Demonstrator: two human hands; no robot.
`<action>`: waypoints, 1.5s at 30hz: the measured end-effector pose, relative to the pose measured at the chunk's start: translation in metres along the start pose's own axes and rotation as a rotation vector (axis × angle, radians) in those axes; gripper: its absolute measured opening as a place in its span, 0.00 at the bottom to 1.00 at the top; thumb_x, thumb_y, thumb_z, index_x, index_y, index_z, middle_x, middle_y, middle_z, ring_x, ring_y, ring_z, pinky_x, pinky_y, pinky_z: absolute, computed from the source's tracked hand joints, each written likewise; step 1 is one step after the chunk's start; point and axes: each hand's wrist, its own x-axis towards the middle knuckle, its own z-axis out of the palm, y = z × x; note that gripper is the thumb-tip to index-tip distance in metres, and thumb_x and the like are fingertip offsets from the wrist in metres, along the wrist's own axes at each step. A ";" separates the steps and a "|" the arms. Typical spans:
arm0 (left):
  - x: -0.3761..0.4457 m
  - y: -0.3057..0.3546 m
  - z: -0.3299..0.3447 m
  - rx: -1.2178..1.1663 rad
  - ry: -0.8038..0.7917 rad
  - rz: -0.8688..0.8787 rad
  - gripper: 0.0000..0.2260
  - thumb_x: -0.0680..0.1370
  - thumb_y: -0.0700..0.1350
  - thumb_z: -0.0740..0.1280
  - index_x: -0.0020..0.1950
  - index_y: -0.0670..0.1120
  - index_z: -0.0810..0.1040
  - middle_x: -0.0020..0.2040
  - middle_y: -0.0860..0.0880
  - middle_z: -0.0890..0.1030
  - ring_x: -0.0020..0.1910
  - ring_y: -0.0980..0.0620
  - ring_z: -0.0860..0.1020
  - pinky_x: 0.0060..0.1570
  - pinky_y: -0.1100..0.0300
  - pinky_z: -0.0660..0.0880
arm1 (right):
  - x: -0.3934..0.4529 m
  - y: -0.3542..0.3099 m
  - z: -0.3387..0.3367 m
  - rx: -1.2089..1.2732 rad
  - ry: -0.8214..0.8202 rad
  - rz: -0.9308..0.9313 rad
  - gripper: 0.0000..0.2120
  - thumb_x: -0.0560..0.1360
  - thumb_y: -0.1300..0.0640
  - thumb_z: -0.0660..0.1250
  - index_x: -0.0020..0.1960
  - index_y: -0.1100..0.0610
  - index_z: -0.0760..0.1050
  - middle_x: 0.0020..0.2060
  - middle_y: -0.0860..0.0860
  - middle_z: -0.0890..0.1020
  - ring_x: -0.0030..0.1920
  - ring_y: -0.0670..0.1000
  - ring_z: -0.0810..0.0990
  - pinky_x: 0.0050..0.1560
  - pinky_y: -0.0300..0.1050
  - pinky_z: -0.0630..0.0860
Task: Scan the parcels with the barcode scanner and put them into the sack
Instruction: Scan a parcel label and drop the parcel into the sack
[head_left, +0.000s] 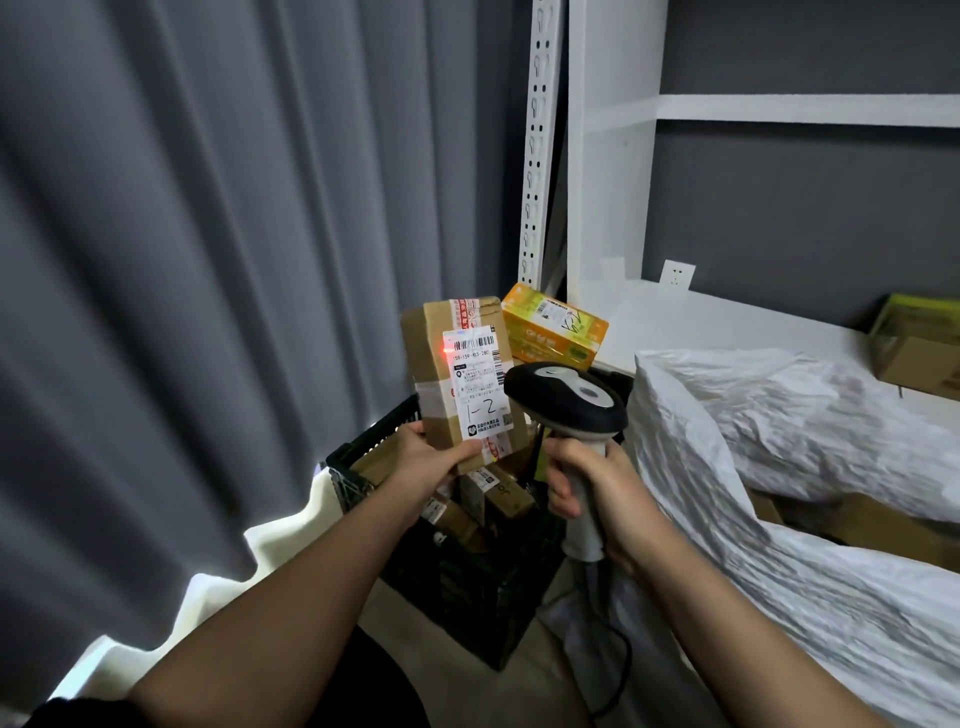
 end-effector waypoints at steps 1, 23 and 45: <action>0.000 0.000 0.000 0.003 0.001 -0.001 0.29 0.68 0.42 0.78 0.59 0.46 0.62 0.57 0.48 0.75 0.53 0.51 0.76 0.57 0.56 0.75 | 0.000 -0.001 0.000 -0.007 0.007 -0.005 0.09 0.69 0.59 0.66 0.35 0.59 0.67 0.22 0.53 0.66 0.20 0.48 0.60 0.24 0.40 0.60; 0.006 -0.004 -0.005 -0.002 -0.014 -0.024 0.30 0.68 0.42 0.78 0.60 0.46 0.62 0.54 0.49 0.74 0.48 0.53 0.77 0.55 0.53 0.78 | -0.004 0.000 0.003 -0.022 0.028 0.014 0.08 0.69 0.58 0.65 0.36 0.58 0.66 0.23 0.52 0.65 0.20 0.48 0.61 0.23 0.38 0.60; -0.054 0.080 0.034 0.089 -0.006 0.360 0.34 0.71 0.49 0.75 0.72 0.45 0.64 0.58 0.50 0.76 0.54 0.54 0.76 0.42 0.71 0.68 | -0.060 -0.113 -0.045 -0.052 0.281 -0.143 0.06 0.78 0.61 0.63 0.52 0.58 0.66 0.29 0.55 0.73 0.22 0.50 0.68 0.23 0.40 0.66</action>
